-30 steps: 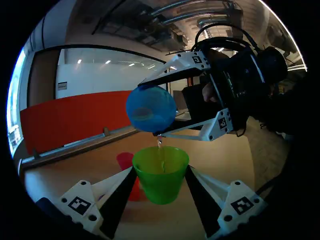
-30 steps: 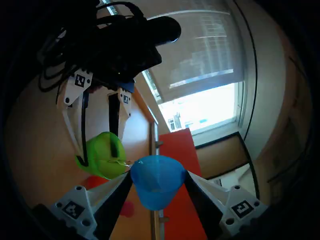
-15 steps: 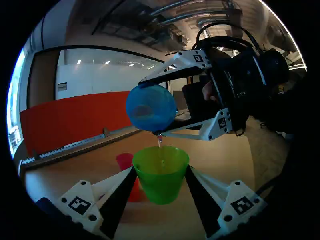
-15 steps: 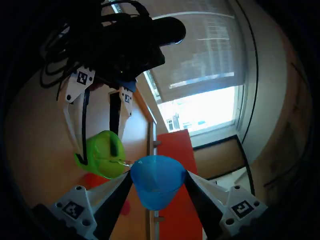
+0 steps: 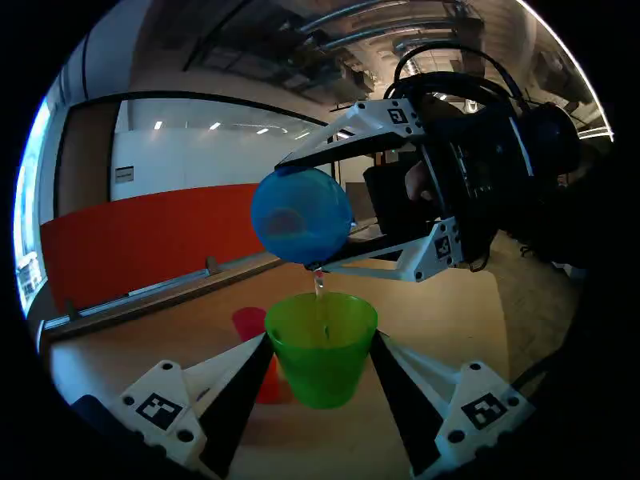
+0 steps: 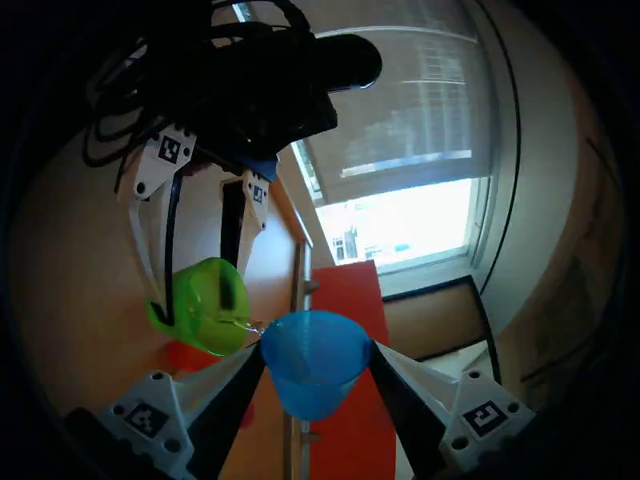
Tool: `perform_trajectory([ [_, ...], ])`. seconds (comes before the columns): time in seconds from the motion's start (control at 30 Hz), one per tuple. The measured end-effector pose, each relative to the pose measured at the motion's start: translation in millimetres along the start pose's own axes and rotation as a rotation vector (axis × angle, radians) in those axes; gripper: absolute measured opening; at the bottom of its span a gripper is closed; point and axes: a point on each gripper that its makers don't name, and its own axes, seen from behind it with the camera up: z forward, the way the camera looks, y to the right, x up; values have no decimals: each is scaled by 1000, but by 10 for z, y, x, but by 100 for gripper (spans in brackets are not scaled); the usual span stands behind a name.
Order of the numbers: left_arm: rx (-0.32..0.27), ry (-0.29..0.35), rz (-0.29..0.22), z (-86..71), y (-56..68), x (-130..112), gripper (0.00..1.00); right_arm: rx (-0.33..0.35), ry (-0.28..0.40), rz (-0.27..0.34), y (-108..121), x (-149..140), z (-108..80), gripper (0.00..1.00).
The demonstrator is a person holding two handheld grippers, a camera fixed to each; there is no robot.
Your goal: Pour water
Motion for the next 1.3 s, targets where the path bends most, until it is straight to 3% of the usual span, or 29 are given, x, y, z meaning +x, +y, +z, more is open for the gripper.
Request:
perform_trajectory([
  [1.3, -5, -7, -2, 36, 22, -49, 85, -9, -7, -126, -74, 72, -87, 92],
])
